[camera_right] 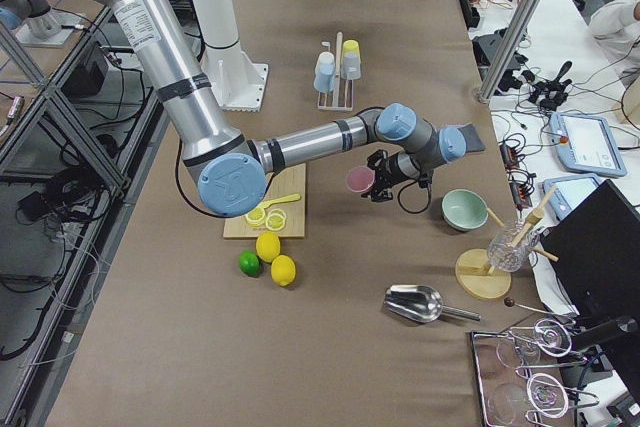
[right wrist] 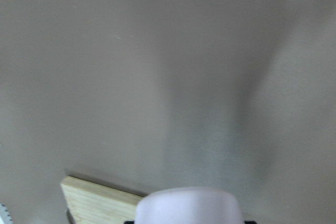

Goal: Place cup on cup holder

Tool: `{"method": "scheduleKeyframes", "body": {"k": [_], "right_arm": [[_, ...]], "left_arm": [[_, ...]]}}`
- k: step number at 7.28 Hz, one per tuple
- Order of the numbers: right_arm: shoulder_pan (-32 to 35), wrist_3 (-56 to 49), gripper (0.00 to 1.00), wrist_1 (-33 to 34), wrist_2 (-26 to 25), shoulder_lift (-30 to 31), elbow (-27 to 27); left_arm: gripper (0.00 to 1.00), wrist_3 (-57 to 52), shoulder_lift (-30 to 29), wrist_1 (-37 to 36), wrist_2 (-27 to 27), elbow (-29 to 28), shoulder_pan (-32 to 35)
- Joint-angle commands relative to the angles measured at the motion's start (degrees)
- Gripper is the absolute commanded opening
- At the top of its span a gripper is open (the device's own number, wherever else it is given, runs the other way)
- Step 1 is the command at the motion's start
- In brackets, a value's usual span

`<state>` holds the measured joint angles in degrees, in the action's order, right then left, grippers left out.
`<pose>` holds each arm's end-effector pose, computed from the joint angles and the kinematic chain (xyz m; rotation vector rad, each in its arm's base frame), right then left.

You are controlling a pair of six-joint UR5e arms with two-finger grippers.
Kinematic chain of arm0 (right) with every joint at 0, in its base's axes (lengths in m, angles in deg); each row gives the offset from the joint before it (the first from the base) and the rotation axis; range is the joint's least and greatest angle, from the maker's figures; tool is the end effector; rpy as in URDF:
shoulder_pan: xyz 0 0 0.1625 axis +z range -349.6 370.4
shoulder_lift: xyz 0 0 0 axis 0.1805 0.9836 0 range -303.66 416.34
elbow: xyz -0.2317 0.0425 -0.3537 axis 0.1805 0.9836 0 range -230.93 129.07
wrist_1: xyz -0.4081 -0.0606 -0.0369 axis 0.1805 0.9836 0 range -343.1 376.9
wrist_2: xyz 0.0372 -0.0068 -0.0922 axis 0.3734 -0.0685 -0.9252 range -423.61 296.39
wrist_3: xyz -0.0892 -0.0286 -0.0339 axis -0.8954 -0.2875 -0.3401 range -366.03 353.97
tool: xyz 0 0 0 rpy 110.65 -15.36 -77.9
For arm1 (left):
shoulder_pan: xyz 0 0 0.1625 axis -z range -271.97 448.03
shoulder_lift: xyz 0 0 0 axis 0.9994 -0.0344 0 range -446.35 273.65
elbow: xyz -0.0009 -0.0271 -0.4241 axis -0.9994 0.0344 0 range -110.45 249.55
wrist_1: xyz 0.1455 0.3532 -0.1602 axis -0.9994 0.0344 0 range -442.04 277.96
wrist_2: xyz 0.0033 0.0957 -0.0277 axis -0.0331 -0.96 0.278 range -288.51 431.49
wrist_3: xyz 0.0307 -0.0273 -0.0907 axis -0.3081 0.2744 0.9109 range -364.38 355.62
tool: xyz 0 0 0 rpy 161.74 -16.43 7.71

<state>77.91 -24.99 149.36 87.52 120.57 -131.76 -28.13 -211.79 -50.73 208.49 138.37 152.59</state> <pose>-0.1982 -0.5991 0.5200 -0.4417 -1.0404 -0.4050 0.2247 -0.6132 0.5303 -0.7459 0.7709 0.4581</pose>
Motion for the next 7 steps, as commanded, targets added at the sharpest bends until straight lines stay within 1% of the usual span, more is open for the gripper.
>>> {"method": "scheduleKeyframes", "body": {"k": [1, 2, 3, 4, 5, 6, 7], "right_arm": [[-0.28, -0.02, 0.26, -0.45, 7.24, -0.06, -4.32], [-0.8, -2.54, 0.23, -1.15, 10.82, 0.11, -6.26], [-0.72, -6.48, 0.23, -4.37, 14.42, 0.55, -6.37], [-0.2, -8.09, 0.23, -7.88, 16.72, 0.98, -6.45], [-0.89, -9.06, 0.2, -10.44, 22.83, 1.95, -6.45], [-0.46, -9.16, 0.2, -12.38, 29.07, 2.3, -6.11], [0.94, -9.25, 0.2, -14.06, 33.31, 3.0, -6.1]], "left_arm": [[0.0, 0.89, 0.11, 3.66, -7.13, 6.47, 2.06], [0.0, 0.9, 0.2, 3.59, -10.32, 7.71, 3.45], [0.0, 2.38, -0.06, 4.02, -11.48, 8.77, 4.6], [0.0, 3.09, 0.2, 5.68, -11.58, 9.91, 5.65], [0.0, 3.27, 0.03, 5.87, -11.58, 10.18, 6.01], [0.0, 2.92, 0.46, 5.87, -11.58, 10.62, 6.71], [0.0, 2.57, 0.46, 5.96, -11.58, 10.8, 6.89]]}}
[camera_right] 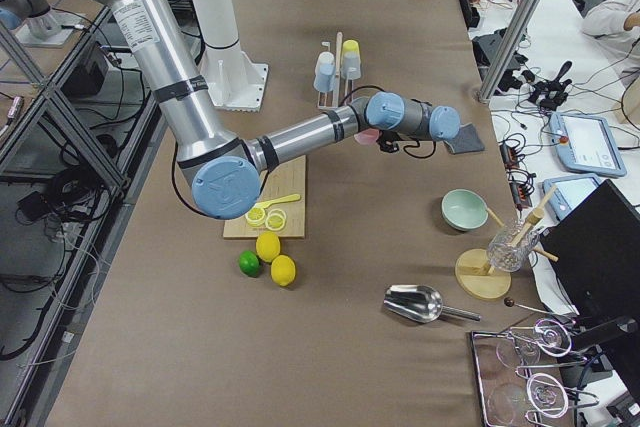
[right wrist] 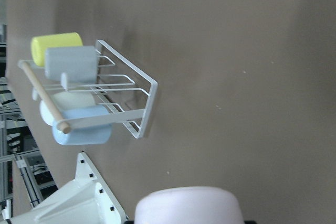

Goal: Place cup on cup holder

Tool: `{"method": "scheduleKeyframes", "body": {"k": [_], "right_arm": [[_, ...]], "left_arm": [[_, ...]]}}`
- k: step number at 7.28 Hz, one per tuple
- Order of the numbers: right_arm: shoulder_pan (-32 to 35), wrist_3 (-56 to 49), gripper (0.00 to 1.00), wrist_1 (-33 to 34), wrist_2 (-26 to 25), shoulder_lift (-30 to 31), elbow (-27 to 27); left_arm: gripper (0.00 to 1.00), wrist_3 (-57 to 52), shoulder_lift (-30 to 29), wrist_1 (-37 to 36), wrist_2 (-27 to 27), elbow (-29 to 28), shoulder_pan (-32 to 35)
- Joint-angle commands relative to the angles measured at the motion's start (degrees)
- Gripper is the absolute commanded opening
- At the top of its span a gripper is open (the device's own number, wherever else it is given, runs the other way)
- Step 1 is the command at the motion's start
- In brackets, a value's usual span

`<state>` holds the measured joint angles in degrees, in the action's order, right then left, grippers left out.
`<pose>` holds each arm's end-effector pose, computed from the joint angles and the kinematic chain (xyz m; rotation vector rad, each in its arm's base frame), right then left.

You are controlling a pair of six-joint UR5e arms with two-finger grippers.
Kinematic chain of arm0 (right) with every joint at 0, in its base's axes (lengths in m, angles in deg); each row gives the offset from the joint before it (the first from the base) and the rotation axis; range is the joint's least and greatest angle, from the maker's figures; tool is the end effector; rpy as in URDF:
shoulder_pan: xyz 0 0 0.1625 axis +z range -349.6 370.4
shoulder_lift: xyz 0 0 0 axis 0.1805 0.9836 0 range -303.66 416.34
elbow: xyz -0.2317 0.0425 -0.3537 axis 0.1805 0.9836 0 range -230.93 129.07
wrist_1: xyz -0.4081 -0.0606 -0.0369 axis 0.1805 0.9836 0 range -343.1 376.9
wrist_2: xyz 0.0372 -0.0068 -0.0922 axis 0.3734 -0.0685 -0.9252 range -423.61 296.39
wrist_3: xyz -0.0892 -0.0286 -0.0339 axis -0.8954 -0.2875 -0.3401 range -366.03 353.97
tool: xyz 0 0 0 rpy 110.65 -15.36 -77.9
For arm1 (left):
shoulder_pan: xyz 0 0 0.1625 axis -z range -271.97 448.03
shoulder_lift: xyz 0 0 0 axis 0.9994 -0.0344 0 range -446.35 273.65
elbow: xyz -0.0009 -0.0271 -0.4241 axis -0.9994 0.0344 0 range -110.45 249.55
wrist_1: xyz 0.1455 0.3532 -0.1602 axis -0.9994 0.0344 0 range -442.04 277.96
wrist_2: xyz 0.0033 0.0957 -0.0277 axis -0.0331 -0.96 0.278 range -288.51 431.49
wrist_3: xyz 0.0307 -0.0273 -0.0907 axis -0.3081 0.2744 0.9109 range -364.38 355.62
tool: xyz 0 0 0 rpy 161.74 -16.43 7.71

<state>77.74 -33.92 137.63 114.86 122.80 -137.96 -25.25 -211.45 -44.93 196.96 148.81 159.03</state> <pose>-0.2134 -0.5986 0.4345 -0.0713 -1.5701 -0.5605 0.1404 -0.6397 0.4672 -0.4768 0.6202 0.5065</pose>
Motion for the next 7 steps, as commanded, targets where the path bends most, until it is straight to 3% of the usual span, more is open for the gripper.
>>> {"method": "scheduleKeyframes", "body": {"k": [1, 4, 7], "right_arm": [[0.95, -0.41, 0.2, -3.64, 9.75, 1.21, 0.36], [0.86, -9.85, 0.2, -3.75, 26.78, 1.39, 0.98], [0.78, -17.26, 0.2, -10.75, 40.42, 3.92, 0.98]], "left_arm": [[0.0, -0.31, 0.21, 0.33, -0.22, 1.58, 0.63], [0.0, -0.23, 1.53, 0.42, -0.22, 4.49, 1.51], [0.0, 0.12, 1.88, 0.77, -0.22, 5.55, 1.68]]}}
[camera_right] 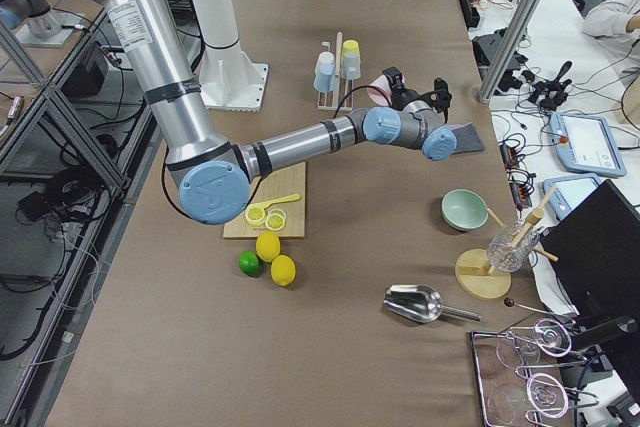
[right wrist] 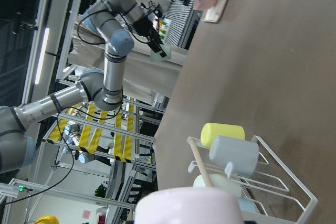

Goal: Place cup on cup holder

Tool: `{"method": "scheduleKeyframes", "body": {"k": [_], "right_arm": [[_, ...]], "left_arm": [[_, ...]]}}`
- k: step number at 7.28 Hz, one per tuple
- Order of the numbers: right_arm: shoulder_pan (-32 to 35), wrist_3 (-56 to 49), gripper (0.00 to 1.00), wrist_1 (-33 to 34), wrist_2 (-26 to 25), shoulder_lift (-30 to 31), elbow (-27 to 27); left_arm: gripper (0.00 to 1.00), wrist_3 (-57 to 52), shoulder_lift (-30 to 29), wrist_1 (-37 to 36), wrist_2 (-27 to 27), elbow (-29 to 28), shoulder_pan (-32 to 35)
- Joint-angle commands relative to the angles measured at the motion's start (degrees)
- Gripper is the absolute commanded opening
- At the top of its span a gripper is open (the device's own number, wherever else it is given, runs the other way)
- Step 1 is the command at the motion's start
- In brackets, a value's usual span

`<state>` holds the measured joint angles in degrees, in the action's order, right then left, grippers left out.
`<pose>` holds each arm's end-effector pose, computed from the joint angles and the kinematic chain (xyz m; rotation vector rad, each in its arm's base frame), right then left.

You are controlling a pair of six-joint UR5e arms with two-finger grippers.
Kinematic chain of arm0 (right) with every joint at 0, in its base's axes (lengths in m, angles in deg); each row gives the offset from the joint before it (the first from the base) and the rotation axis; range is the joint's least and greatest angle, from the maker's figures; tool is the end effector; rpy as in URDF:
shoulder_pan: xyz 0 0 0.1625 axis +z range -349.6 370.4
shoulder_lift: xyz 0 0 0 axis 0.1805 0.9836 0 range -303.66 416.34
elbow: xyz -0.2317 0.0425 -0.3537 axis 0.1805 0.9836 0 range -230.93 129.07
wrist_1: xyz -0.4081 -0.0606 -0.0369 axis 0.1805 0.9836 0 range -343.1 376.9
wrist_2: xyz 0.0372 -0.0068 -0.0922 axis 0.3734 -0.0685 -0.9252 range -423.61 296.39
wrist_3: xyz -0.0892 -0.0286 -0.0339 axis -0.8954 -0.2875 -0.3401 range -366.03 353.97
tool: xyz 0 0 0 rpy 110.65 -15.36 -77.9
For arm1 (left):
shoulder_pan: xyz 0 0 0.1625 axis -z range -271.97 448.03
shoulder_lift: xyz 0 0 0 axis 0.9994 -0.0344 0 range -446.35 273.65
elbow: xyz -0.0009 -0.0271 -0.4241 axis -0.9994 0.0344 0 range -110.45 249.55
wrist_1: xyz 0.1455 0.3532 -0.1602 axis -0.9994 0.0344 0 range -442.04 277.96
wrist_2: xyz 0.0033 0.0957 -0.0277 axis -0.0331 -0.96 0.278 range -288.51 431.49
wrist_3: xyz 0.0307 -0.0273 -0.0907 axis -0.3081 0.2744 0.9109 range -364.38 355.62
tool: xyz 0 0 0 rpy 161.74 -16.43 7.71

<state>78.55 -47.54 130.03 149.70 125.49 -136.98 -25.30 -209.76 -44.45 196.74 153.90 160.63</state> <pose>-0.1886 -0.6048 0.4021 0.3112 -2.1730 -0.5200 0.1184 -0.6313 0.4500 -0.4020 0.6246 0.5059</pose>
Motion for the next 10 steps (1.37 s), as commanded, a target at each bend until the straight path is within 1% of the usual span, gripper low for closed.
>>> {"method": "scheduleKeyframes", "body": {"k": [1, 2, 3, 4, 5, 6, 8, 9, 10], "right_arm": [[-1.08, -8.01, 0.2, -5.53, 7.54, 2.13, 0.09], [-3.44, -14.41, 0.2, -5.81, 10.95, 2.31, 0.96], [-5.2, -24.91, 0.2, -7.12, 13.42, 2.22, 4.02], [-7.74, -32.94, 0.2, -9.75, 16.14, 2.22, 6.22], [-10.64, -42.15, 0.2, -11.77, 17.91, 1.35, 9.29], [-12.06, -51.82, 0.2, -11.88, 18.89, -0.4, 11.58], [-14.61, -60.23, 0.2, -12.14, 19.33, -1.29, 11.87], [-14.62, -63.05, 0.2, -12.06, 19.77, -2.6, 12.04], [-15.84, -64.47, 0.2, -12.14, 20.21, -4.26, 12.91]], "left_arm": [[0.0, -0.17, 1.41, 2.64, 0.09, 0.55, 0.0], [0.0, -0.09, 2.38, 3.36, 0.0, 1.33, 0.08], [0.0, 0.35, 2.91, 3.45, 0.09, 1.69, 0.0], [0.0, 0.61, 2.92, 3.37, 0.09, 2.21, -0.18], [0.0, 0.61, 3.18, 3.37, 0.09, 2.3, -0.27], [0.0, 0.53, 3.18, 3.37, 0.0, 2.13, -0.27], [0.0, 0.44, 3.7, 4.06, 0.09, 2.21, -0.18], [0.0, 0.44, 4.41, 5.81, 0.09, 2.3, -0.18], [0.0, 0.27, 4.5, 5.83, 0.09, 2.39, 0.08]]}}
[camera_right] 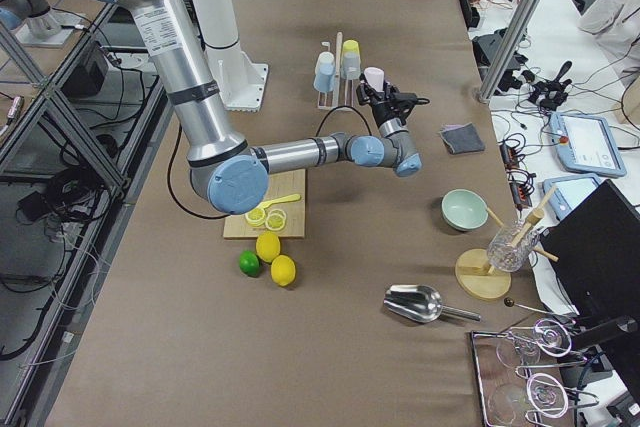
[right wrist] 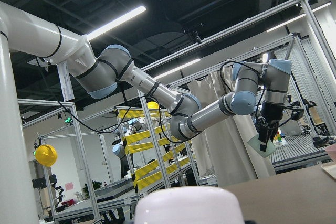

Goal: Place cup on cup holder

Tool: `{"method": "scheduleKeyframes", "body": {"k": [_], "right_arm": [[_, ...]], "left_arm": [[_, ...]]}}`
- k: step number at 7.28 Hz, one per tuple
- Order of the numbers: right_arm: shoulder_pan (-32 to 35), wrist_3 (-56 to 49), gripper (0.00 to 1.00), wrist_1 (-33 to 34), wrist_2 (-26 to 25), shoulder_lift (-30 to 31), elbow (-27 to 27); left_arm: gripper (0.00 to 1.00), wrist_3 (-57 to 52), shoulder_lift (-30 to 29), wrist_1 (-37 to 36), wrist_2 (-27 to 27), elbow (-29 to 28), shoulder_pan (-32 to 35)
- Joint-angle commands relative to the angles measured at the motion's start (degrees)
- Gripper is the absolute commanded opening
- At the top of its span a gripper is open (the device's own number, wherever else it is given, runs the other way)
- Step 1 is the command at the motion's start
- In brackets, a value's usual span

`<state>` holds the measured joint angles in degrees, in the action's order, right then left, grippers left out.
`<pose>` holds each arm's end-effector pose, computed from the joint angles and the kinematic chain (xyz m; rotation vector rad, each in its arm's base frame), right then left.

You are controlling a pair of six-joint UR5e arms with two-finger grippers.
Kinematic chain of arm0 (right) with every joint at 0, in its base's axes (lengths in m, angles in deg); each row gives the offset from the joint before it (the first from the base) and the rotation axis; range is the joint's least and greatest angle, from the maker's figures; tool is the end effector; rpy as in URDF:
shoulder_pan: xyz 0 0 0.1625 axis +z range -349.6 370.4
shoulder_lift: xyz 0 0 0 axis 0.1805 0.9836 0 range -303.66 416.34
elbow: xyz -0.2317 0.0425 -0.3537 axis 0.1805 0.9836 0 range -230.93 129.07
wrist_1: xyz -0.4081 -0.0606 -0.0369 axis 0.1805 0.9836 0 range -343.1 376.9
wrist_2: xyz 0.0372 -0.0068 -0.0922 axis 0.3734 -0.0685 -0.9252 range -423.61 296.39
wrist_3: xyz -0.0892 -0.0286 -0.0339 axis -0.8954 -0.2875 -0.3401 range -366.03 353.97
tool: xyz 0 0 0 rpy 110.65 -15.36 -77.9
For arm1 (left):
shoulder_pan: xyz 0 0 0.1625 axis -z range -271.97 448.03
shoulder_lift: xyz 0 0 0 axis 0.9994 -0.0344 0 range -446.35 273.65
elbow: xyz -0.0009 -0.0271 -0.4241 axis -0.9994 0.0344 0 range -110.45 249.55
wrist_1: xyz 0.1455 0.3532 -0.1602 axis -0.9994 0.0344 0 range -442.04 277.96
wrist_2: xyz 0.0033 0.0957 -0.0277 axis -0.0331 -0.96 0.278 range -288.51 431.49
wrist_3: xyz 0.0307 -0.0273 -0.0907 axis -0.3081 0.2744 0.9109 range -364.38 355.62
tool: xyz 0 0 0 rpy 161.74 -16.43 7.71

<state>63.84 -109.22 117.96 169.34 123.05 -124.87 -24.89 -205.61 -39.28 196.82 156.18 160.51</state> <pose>-0.3354 -0.5753 0.4309 1.4790 -2.3061 -0.8303 0.1156 -0.6177 0.4739 -0.3487 0.6256 0.5207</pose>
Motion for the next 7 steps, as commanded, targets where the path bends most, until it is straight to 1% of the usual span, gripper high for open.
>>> {"method": "scheduleKeyframes", "body": {"k": [1, 4, 7], "right_arm": [[-2.01, -4.19, 0.2, -0.07, 0.57, -4.36, 2.38], [-4.65, -5.79, 0.21, -0.07, 0.57, -8.95, 5.37], [-7.02, -10.6, 0.21, 0.1, 0.39, -13.52, 9.24]], "left_arm": [[0.0, -0.06, 0.61, 0.66, 0.0, 0.2, 0.2], [0.0, -0.32, 2.71, 0.84, 0.0, 1.78, 0.2], [0.0, -0.23, 2.72, 0.84, -0.09, 1.87, 0.2]]}}
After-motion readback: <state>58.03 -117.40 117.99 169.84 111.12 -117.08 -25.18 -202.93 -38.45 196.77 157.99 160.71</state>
